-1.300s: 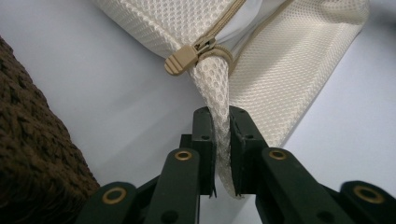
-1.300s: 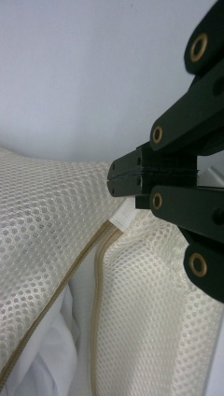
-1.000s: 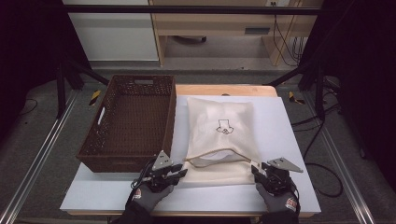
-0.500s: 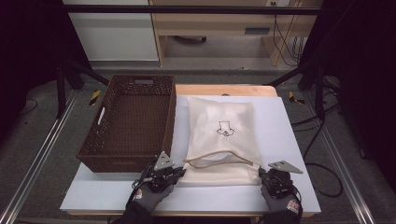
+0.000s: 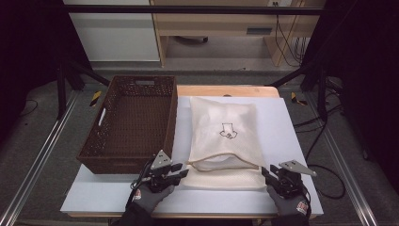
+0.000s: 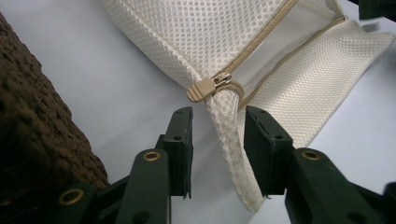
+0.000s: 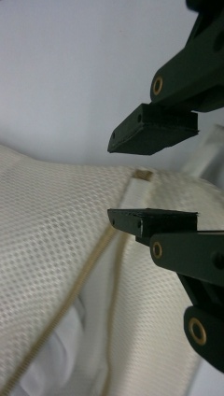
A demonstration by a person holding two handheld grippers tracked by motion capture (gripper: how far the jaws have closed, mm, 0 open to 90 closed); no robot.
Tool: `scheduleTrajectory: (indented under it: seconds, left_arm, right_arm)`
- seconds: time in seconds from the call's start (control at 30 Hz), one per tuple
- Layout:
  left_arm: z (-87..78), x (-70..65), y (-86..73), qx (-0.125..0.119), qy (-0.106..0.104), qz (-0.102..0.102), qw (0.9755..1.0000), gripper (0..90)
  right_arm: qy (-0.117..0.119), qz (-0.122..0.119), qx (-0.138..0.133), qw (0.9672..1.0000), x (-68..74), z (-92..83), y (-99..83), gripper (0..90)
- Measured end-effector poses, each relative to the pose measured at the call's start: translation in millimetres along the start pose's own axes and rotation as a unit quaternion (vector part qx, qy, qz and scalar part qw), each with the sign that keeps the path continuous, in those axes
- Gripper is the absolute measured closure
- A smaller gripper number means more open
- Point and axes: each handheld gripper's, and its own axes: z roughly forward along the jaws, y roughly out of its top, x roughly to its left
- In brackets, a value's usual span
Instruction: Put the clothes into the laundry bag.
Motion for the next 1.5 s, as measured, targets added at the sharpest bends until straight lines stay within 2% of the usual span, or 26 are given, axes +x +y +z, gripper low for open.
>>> scheduleTrajectory:
  seconds: [0.1,0.27,0.33,0.4,0.57,0.73,0.83,0.93,1.03,1.17,1.3,1.43,1.5]
  left_arm:
    - [6.7,-0.3,-1.2,0.011,0.003,-0.002,0.9999,66.5]
    - [11.5,2.7,-4.8,0.026,0.0,-0.004,0.9996,81.7]
    - [11.1,2.9,-6.1,0.031,0.003,-0.003,0.9995,83.7]
    - [10.3,1.8,-7.4,0.036,0.014,0.0,0.9992,84.4]
    - [8.6,-3.4,-15.9,0.053,0.042,0.01,0.9977,84.8]
    - [7.0,-9.3,-21.2,0.055,0.056,0.024,0.9966,83.9]
    - [7.0,-6.7,-22.9,0.047,0.047,0.03,0.9974,76.9]
    - [6.9,-2.1,-24.2,0.04,0.027,0.025,0.9985,67.4]
    - [6.1,-1.1,-26.1,0.041,0.016,0.022,0.9988,65.6]
    - [6.9,-3.5,-30.1,0.053,0.008,0.025,0.9982,69.4]
    - [8.1,-9.0,-28.6,0.064,0.007,0.036,0.9973,81.9]
    - [5.9,-10.2,-27.9,0.065,0.011,0.036,0.9972,85.0]
    - [2.7,-11.9,-27.7,0.061,0.013,0.037,0.9974,85.1]
  right_arm:
    - [-0.008,0.015,0.003,0.9998,-6.0,12.5,3.3,61.3]
    - [0.014,0.025,0.039,0.9988,-8.9,29.2,-3.2,63.7]
    - [0.026,0.034,0.046,0.998,-10.1,32.5,-5.8,66.6]
    - [0.032,0.037,0.051,0.9975,-10.3,33.9,-7.6,71.0]
    - [0.016,0.021,0.059,0.9979,-9.1,33.3,-8.5,81.0]
    - [0.005,0.007,0.056,0.9984,-9.1,32.3,-8.7,81.7]
    - [0.0,-0.003,0.047,0.9989,-7.7,31.0,-8.7,77.6]
    - [0.005,-0.007,0.027,0.9996,-6.7,29.6,-7.0,68.4]
    - [0.006,-0.017,0.037,0.9991,-4.1,34.6,-7.7,67.5]
    - [0.012,-0.016,0.045,0.9988,-4.6,37.6,-8.2,71.4]
    - [0.003,-0.012,0.047,0.9988,-4.5,36.9,-7.5,80.1]
    - [-0.003,-0.023,0.046,0.9987,-4.2,35.6,-6.7,83.5]
    - [-0.005,-0.013,0.045,0.9989,-6.5,32.5,-6.4,83.7]
